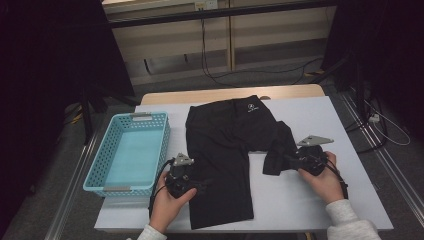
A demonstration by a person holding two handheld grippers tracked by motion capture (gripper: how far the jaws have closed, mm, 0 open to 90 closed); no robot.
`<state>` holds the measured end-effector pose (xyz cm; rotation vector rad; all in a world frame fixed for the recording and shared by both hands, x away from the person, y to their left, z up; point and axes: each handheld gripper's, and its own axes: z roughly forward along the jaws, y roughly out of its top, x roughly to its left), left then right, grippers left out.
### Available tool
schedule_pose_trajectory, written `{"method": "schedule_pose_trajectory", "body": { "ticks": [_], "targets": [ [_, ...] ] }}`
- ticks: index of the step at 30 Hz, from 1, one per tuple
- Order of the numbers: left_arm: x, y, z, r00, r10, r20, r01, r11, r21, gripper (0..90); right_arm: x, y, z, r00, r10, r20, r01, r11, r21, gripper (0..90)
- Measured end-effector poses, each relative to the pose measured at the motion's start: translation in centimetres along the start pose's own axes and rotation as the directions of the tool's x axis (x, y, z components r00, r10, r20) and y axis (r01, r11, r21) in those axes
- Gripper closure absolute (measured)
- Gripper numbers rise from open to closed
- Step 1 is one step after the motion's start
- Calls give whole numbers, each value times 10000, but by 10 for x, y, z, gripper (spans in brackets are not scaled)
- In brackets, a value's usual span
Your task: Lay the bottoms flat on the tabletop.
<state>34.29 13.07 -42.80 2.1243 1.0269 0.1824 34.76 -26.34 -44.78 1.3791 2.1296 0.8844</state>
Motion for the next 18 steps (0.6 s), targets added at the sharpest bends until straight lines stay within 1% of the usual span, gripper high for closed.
{"method": "schedule_pose_trajectory", "body": {
  "ticks": [2,3,4,6,8,9,10,12,14,16,18],
  "targets": [
    [1,-1,0,10000,14,-27,-14,10000,22,134,3,-1,6,9999,12,-102,-10,9997,256,617],
    [1,-1,0,10000,-9,-32,9,10000,8,134,4,-2,8,9998,57,-196,-54,9999,155,648],
    [1,-1,0,10000,-17,-28,17,10000,-4,133,5,-1,8,9997,135,-223,-131,9998,180,672],
    [1,-1,0,10000,-31,-33,31,10000,-5,134,6,-1,9,9995,101,-304,-97,9999,125,767],
    [1,-1,-1,10000,-31,3,31,10000,10,134,6,-1,10,9991,192,-370,-189,9998,78,843],
    [1,0,-1,10000,-10,1,10,10000,-15,134,6,0,10,9989,162,-429,-159,9999,63,881],
    [0,0,-2,10000,-16,-13,15,10000,-68,134,5,0,10,9985,173,-514,-171,9998,52,893],
    [0,1,-3,10000,-26,13,26,9999,-127,134,4,-1,8,9975,341,-620,-337,9994,76,900],
    [0,1,-3,10000,3,1,-3,9999,-158,134,3,-1,5,9952,527,-819,-517,9986,136,900],
    [1,0,-3,10000,-5,27,5,10000,-80,134,2,-3,1,9941,489,-972,-473,9987,188,900],
    [1,0,-2,10000,-35,1,35,9999,-103,134,0,-5,-1,9938,502,-993,-479,9985,252,900]
  ]
}}
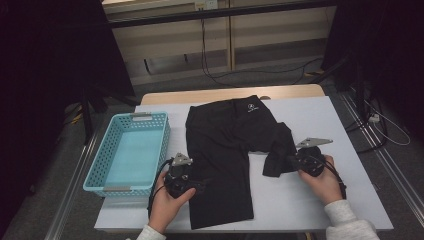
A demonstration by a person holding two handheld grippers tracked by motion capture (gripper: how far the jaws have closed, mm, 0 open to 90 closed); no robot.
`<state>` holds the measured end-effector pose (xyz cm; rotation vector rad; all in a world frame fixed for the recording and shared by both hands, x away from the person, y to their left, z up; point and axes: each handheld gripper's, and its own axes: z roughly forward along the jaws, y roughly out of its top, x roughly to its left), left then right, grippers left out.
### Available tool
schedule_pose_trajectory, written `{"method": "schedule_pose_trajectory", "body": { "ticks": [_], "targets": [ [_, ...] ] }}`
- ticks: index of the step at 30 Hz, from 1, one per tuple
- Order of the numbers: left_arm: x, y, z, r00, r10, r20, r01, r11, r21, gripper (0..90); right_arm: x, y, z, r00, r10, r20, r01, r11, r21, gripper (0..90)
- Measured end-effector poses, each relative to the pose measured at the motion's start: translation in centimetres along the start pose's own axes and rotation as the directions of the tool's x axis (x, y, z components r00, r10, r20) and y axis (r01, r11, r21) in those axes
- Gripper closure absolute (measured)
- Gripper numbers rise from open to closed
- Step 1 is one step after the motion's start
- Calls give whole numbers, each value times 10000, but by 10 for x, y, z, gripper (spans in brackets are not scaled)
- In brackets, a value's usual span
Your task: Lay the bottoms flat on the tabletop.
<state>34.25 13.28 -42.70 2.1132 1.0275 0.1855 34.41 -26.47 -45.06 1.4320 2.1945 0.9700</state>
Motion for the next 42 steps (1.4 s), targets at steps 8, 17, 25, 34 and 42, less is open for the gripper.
{"method": "schedule_pose_trajectory", "body": {
  "ticks": [8,17,25,34,42],
  "targets": [
    [-1,2,0,10000,67,62,-67,10000,1,134,1,-7,-11,9979,313,-559,-319,9994,-99,900],
    [-3,3,1,9998,88,193,-89,10000,17,133,12,-9,-25,9961,300,-824,-340,9982,-486,900],
    [-6,5,-1,9997,171,179,-170,9998,-100,133,5,-19,-49,9955,710,-624,-776,9908,-1106,900],
    [-7,5,2,9995,226,202,-225,9997,-28,133,-7,-28,-60,9940,962,-513,-1016,9881,-1156,900],
    [-8,6,1,9994,249,232,-248,9997,-48,133,-8,-30,-68,9969,778,-115,-786,9891,-1242,900]
  ]
}}
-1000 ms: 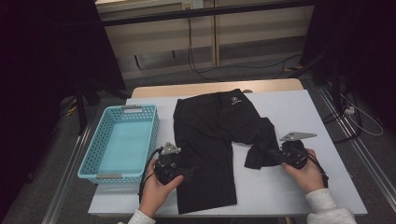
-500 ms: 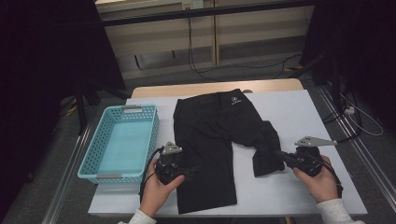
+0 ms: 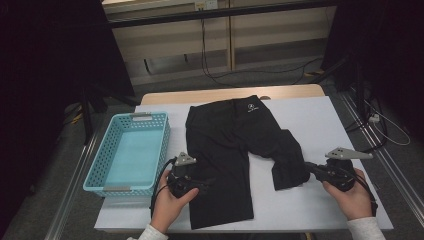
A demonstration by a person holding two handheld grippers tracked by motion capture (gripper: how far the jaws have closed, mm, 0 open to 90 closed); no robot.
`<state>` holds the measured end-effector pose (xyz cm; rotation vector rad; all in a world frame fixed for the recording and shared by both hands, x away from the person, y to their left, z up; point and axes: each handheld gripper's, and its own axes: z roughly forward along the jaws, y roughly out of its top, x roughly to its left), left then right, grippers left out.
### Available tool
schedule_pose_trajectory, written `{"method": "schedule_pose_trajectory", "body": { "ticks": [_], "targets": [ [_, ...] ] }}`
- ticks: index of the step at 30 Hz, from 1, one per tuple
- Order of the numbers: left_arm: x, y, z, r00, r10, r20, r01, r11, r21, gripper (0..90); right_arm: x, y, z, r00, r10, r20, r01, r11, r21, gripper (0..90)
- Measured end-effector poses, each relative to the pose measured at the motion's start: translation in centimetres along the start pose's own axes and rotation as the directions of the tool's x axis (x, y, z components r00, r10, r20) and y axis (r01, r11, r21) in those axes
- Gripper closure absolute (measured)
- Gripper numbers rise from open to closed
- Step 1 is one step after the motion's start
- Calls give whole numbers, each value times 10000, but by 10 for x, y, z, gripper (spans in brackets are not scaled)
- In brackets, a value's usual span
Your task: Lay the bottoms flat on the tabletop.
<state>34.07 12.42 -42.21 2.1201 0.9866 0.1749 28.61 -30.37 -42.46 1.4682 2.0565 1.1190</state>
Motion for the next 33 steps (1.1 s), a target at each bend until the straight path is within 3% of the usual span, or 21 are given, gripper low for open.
{"method": "schedule_pose_trajectory", "body": {
  "ticks": [7,9,14,20,26,29,33],
  "targets": [
    [-2,1,2,10000,22,1,-22,10000,-16,133,-23,-8,-11,9972,459,588,-457,9989,-39,900],
    [-2,1,3,10000,13,16,-13,10000,-11,133,-25,-10,-12,9963,740,434,-737,9972,-85,900],
    [-2,3,3,10000,59,28,-59,10000,-43,133,-19,-8,-8,9969,86,780,-101,9998,195,900],
    [-3,4,5,9998,159,75,-160,9999,51,133,-18,-9,-9,9949,-163,997,134,9995,295,879],
    [-2,4,5,9999,104,24,-104,9999,-11,133,-5,-4,-4,9937,-346,1067,327,9993,196,781],
    [-2,4,4,10000,81,16,-81,10000,-17,133,1,-2,-2,9977,-157,658,157,9999,0,723],
    [-1,3,4,9999,105,-18,-105,9999,11,133,15,0,7,9983,-509,286,506,9987,114,640]
  ]
}}
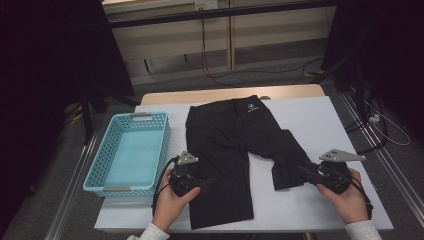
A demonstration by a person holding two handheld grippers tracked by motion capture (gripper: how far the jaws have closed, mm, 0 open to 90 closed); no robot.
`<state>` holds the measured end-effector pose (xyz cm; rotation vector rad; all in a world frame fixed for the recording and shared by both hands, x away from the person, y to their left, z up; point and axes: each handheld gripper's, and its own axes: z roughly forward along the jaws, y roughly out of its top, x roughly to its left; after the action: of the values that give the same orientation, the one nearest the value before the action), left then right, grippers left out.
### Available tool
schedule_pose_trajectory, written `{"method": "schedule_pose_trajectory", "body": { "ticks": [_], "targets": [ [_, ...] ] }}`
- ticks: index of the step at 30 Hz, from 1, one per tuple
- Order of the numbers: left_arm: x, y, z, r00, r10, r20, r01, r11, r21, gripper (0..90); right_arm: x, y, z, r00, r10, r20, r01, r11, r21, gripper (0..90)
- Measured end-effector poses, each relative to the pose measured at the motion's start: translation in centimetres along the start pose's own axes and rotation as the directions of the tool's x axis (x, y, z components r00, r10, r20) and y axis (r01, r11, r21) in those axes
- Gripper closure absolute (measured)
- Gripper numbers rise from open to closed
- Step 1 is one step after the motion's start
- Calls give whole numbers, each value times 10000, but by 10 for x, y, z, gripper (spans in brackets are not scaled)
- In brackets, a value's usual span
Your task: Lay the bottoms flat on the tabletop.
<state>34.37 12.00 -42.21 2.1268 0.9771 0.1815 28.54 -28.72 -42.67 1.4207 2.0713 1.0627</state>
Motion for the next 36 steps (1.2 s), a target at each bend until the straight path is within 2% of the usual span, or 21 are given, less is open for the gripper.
{"method": "schedule_pose_trajectory", "body": {
  "ticks": [3,6,9,13,17,20,22,23,25,26,27,29,34,36],
  "targets": [
    [1,-1,0,10000,-30,-15,30,10000,15,132,12,2,6,9997,-159,-180,159,9999,-1,604],
    [0,-1,1,10000,26,-17,-26,10000,66,133,21,3,11,9986,-200,-487,198,9998,-57,618],
    [0,-1,1,10000,-1,-19,1,10000,47,133,32,4,18,9944,-591,-873,612,9979,212,638],
    [1,-2,2,10000,17,-28,-16,10000,98,132,42,5,26,9919,-883,-908,918,9952,353,625],
    [0,-3,2,10000,-14,-43,15,9999,110,133,43,3,36,9906,-1021,-911,1090,9912,753,627],
    [1,-3,1,10000,-45,-74,45,10000,56,133,45,6,35,9881,-1262,-882,1323,9890,667,640],
    [1,-3,0,10000,-29,-70,30,9999,103,132,46,4,38,9863,-1414,-852,1490,9847,905,671],
    [1,-3,0,10000,-30,-67,31,9999,101,133,46,3,41,9870,-1453,-691,1525,9818,1133,695],
    [0,-4,0,10000,-58,-79,59,10000,45,133,46,2,44,9826,-1730,-680,1804,9758,1234,799],
    [0,-4,-1,9999,-66,-87,66,10000,13,133,45,4,43,9838,-1693,-597,1753,9776,1164,869],
    [0,-4,-1,9999,-75,-72,75,10000,24,133,43,6,40,9842,-1649,-652,1707,9806,961,889],
    [1,-4,-1,9998,-79,-181,78,10000,-9,133,40,10,36,9853,-1548,-729,1606,9836,817,892],
    [1,-4,-2,10000,-73,-58,73,10000,21,133,39,9,37,9853,-1417,-956,1510,9837,980,894],
    [1,-4,-3,10000,24,-42,-24,10000,72,133,39,13,31,9842,-1322,-1176,1400,9883,610,894]
  ]
}}
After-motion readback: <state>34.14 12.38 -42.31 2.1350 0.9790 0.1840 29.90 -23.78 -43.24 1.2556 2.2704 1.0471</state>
